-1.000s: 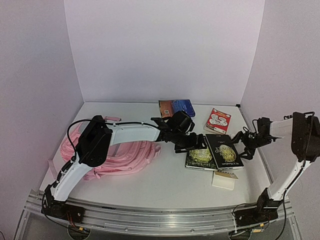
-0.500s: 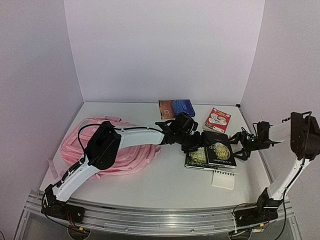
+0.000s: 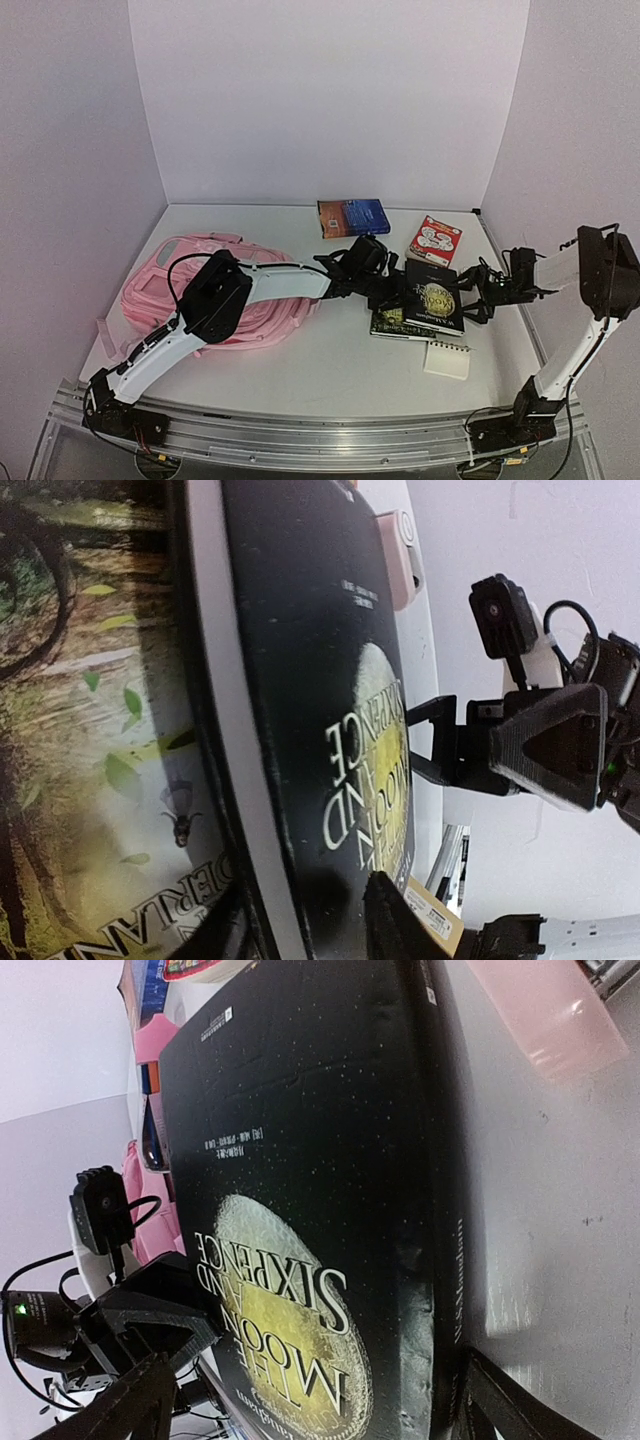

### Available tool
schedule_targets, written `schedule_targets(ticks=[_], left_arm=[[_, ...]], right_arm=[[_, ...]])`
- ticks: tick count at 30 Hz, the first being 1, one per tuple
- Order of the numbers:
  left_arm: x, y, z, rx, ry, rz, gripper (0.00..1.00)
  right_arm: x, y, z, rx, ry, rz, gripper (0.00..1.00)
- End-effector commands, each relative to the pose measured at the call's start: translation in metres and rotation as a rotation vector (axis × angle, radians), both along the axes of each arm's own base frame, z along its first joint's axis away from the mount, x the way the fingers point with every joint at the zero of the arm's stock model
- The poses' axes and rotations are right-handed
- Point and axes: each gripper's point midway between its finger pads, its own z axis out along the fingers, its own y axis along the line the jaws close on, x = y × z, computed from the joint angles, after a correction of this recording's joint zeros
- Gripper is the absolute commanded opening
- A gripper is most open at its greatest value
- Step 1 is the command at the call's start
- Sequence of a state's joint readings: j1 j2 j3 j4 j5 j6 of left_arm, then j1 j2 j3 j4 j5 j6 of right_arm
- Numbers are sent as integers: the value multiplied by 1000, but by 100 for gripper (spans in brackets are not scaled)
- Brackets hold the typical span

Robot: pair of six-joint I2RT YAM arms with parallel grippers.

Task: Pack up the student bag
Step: Pick up the book from the center of the board.

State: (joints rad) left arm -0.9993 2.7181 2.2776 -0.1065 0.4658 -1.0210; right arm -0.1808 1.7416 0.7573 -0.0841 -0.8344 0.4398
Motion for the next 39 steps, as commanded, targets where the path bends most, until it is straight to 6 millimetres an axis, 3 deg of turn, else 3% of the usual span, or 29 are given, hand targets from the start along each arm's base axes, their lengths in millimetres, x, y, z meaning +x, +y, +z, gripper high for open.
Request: schedule_targets(ticks=[1,5,12,16,22,28,33,39], left_arm=[[-13,9,-45,98,79,-5,21],[-14,13,-52,117,91,-1,14],[-18,19,-65,150,119,0,12],[-23,16,-60,101,148,-23,12],[-29,14,-50,25,204,-47,9],[-31,11,-33,-59,216,-66,8],[-38,7,-17,-134,238,-101,7],[-40,6,-10,-160,255,-111,4]], right_arm=[[6,11,29,67,-88,21,91],[6,11,42,75,-123,19,89],[8,12,81,65,-256,19,87],[6,15,96,92,-295,31,84],[1,21,101,143,-316,54,67],[0,31,112,191,-359,92,63],[5,38,109,196,-338,98,63],[8,54,112,208,-321,116,54]])
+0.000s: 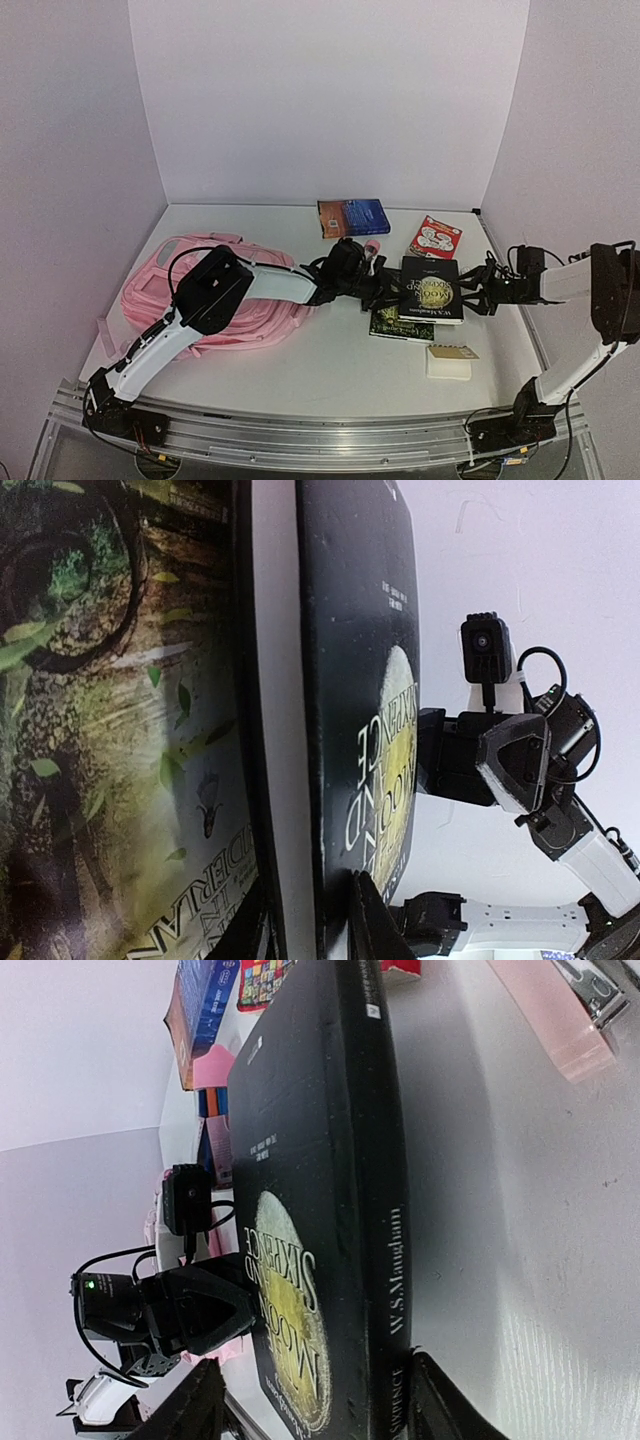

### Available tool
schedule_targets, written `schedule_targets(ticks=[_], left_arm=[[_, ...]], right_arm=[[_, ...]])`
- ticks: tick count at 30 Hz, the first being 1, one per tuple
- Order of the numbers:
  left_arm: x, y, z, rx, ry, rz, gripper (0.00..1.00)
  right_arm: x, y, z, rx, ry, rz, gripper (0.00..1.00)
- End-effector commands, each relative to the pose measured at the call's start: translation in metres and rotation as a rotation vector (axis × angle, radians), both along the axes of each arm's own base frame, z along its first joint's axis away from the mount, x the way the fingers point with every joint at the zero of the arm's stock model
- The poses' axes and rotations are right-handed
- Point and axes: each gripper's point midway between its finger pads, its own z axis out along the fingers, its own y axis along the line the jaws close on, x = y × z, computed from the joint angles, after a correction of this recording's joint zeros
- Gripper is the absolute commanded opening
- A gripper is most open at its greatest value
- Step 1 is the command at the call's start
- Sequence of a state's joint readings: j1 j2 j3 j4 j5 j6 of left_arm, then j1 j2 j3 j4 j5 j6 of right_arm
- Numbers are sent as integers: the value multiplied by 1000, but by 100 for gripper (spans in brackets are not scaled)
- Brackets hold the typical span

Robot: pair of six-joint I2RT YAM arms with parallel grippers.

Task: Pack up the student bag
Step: Pick up the book from the center of the board.

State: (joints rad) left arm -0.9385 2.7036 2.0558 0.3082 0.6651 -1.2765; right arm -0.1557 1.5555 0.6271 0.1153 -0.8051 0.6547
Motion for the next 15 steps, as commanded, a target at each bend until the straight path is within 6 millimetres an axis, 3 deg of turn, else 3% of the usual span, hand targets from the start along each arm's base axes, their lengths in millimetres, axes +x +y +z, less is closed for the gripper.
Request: schedule_targets(ticks=[1,6,10,15], left_arm=[[-46,-9,-11,41,56,-95,4],[-49,-9,-7,11,93,-96,0],[-52,-4,-11,-1,142,-81,0],[-56,-2,-9,-30,214,-78,0]], right_arm=[[10,50,77,159,-236,224,53],[14,55,73,171,-164,174,52],[24,48,63,174,-87,69,42],[34,48,65,270,-18,8,39]])
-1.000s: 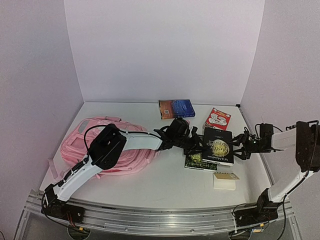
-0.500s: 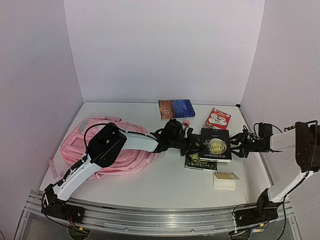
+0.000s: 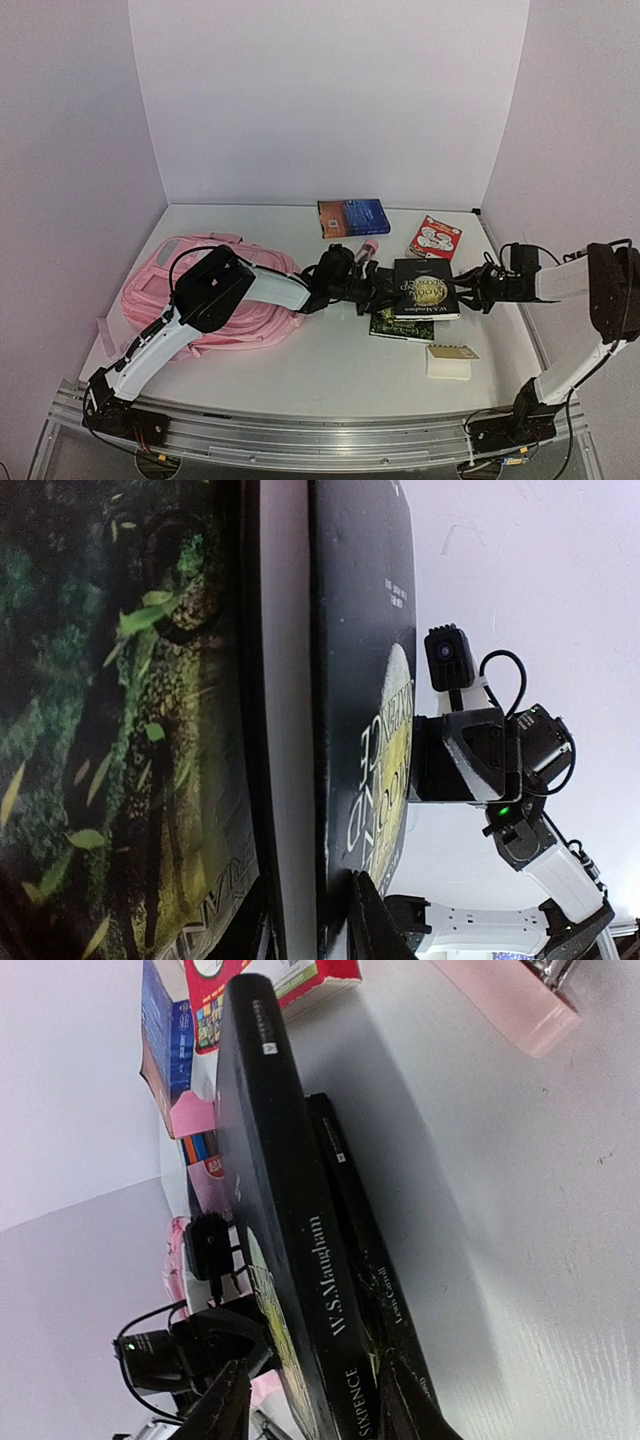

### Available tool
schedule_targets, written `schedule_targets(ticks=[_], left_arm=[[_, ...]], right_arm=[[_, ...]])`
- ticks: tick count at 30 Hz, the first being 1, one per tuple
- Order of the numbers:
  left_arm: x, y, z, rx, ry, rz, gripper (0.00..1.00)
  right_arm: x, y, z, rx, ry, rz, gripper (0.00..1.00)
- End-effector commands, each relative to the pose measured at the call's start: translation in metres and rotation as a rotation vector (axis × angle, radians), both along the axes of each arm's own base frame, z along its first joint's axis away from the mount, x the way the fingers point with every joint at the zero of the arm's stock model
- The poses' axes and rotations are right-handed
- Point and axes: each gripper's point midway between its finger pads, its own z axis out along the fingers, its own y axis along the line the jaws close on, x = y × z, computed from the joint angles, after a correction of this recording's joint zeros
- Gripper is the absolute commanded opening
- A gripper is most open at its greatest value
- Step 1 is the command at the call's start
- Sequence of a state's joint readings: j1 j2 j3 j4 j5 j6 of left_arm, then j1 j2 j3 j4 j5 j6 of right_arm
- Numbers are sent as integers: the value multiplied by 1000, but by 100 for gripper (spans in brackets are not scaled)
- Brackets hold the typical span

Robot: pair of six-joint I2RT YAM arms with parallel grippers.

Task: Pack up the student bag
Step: Pick up the book from the center of the board.

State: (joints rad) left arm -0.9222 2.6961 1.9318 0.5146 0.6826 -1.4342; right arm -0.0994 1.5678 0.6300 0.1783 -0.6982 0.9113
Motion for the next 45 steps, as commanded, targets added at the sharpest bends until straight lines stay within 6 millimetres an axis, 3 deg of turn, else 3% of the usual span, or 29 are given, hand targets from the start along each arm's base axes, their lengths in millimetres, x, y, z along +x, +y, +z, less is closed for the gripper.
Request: schedule_targets(ticks=[1,4,7,11,18,22,26,30,33,36,37,40,43,45], left_arm=[[-58,-13,-4,34,113,-116,0],[-60,-13,2,25,122,-114,0],[-60,-13,11,16,114,-121,0],[-61,-15,19,10,107,-136,0],[-70,-17,36,-59,139,-187,0],[-71,-15,43,-82,138,-196,0],[-73,-16,44,-88,143,-205,0],[-74,-11,39,-64,134,-189,0],[-71,-7,36,-30,101,-171,0],[-67,-6,39,14,30,-169,2],[-65,-6,42,26,-3,-171,7],[-61,1,52,99,-97,-163,50],[-58,10,69,167,-238,-173,93],[-55,21,83,239,-321,-166,99]], right_arm=[[23,44,70,250,-145,117,39],[26,49,71,318,-103,101,40],[24,58,81,290,-184,170,46],[6,84,88,272,-268,333,46],[-26,119,104,269,-429,594,34],[-33,121,108,285,-445,637,32],[-21,121,97,310,-325,571,30],[-17,119,99,279,-337,534,2],[-16,117,106,253,-350,520,0],[-20,112,101,173,-322,502,0],[-23,109,98,128,-311,496,0],[-36,97,96,-15,-310,480,0],[-46,88,111,-94,-368,464,0],[-51,86,126,-111,-421,461,0]])
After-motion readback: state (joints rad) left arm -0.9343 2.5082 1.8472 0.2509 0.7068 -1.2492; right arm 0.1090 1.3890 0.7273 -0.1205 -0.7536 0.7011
